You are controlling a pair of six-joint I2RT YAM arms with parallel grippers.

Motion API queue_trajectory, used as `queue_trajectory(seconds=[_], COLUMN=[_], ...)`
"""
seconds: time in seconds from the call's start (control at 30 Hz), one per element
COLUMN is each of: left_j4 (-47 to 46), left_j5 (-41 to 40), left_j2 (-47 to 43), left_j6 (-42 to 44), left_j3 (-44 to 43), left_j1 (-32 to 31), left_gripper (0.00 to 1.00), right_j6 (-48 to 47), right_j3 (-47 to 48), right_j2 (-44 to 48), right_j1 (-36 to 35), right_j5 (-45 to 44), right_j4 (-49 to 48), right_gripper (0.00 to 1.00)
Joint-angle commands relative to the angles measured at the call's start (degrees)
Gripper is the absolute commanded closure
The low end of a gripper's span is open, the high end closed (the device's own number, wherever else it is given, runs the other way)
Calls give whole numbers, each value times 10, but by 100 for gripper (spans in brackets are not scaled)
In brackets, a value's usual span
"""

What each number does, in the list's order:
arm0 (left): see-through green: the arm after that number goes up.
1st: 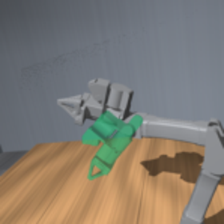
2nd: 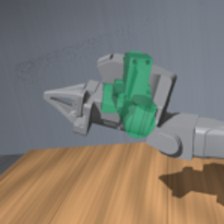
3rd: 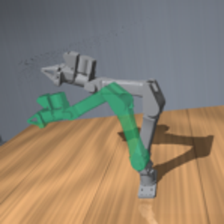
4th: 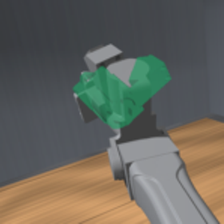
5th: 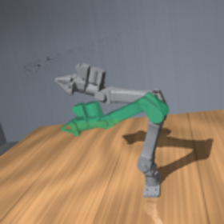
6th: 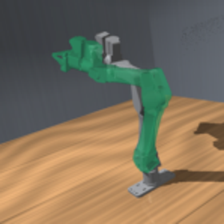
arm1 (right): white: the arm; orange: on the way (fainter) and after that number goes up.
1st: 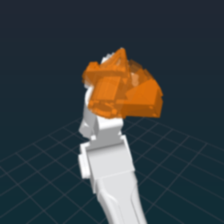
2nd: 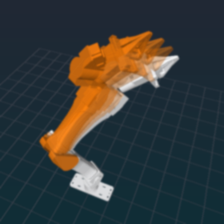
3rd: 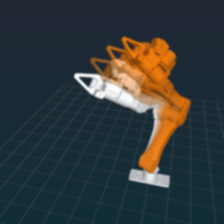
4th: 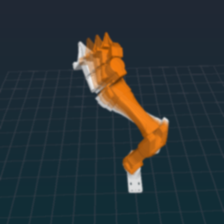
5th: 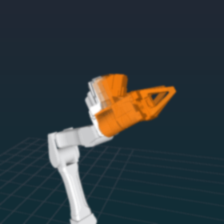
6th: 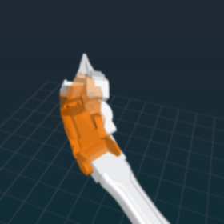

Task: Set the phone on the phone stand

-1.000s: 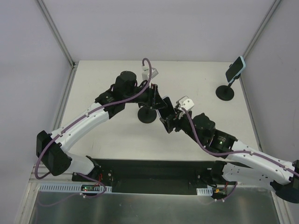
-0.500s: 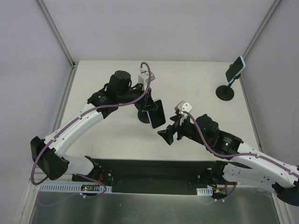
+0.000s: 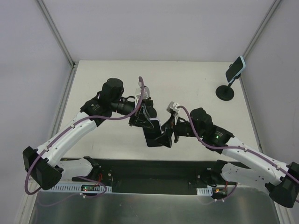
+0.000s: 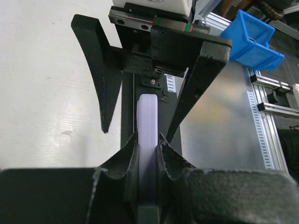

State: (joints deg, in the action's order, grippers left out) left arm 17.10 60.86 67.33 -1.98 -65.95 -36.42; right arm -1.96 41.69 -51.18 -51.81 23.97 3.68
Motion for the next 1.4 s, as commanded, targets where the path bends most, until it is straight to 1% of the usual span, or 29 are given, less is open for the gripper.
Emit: queue_trajectory(seconds=[0.0,0.03,0.1,0.13,0.17,0.2,0.23,0.27,0.3,0.33,0.37,0.43,0.47,0.5,0.53,0.6,0.73,0.77,0.8,0.9,1.1,1.17,1.2,1.23,1.3,1.33,1.37], left_j4=[-82,-89,-101,-103,-116,-121,-124,-124,-123,-120,-119,-119,-120,-119,-120,-121,-122,-121,-122,-123,-123,-123,-122,-123,-123,-123,-123], left_j5=[73,69,56,52,40,32,24,15,7,6,7,15,15,16,18,29,57,60,65,87,92,95,92,91,77,56,38], left_j2=[-17,-17,-22,-26,-31,-41,-45,-46,-46,-47,-47,-49,-50,-47,-44,-28,-7,-7,-10,-9,-11,-7,-11,-13,-25,-29,-33], left_j6=[-6,-14,-35,-42,-46,-54,-54,-52,-52,-52,-52,-54,-52,-52,-52,-60,-80,-80,-73,-71,-62,-66,-66,-63,-55,-53,-49], left_j3=[14,14,13,14,16,25,30,36,37,36,34,33,34,34,33,29,18,18,20,23,30,22,21,20,24,26,28], left_j1=[-1,-2,-1,-1,-2,-2,-2,-2,-1,-1,-2,-1,-2,-2,-2,-1,-2,-1,-2,-3,-16,-16,-15,-15,-15,-15,-15], left_gripper=[100,100,100,100,100,100,100,94,71,61,52,45,46,50,65,72,73,72,70,59,62,73,76,83,90,100,100], right_j6=[49,57,75,79,84,87,94,94,93,86,81,70,64,64,66,74,71,70,64,44,32,34,32,31,24,9,4], right_j3=[-2,-5,-10,-10,-10,-10,-10,-10,-13,-17,-23,-34,-34,-32,-25,-16,-2,-1,1,15,26,26,28,37,48,56,59], right_j2=[-23,-30,-52,-59,-72,-76,-77,-75,-70,-65,-49,-37,-28,-26,-26,-28,-39,-40,-39,-32,-29,-32,-36,-45,-53,-59,-60], right_j1=[1,1,0,0,0,0,0,0,1,0,0,1,1,1,2,2,1,1,1,1,0,-1,-2,-2,-4,-7,-10], right_j5=[117,136,158,168,170,169,157,153,150,143,135,115,111,109,115,121,142,138,134,119,106,107,110,115,117,115,111], right_j4=[-137,-154,-190,-198,-203,-213,-215,-218,-221,-226,-231,-241,-242,-243,-243,-243,-243,-243,-243,-217,-205,-214,-214,-212,-181,-171,-147], right_gripper=[33,46,56,71,82,97,99,99,99,99,99,99,99,99,99,99,99,99,99,99,99,99,99,99,99,99,99])
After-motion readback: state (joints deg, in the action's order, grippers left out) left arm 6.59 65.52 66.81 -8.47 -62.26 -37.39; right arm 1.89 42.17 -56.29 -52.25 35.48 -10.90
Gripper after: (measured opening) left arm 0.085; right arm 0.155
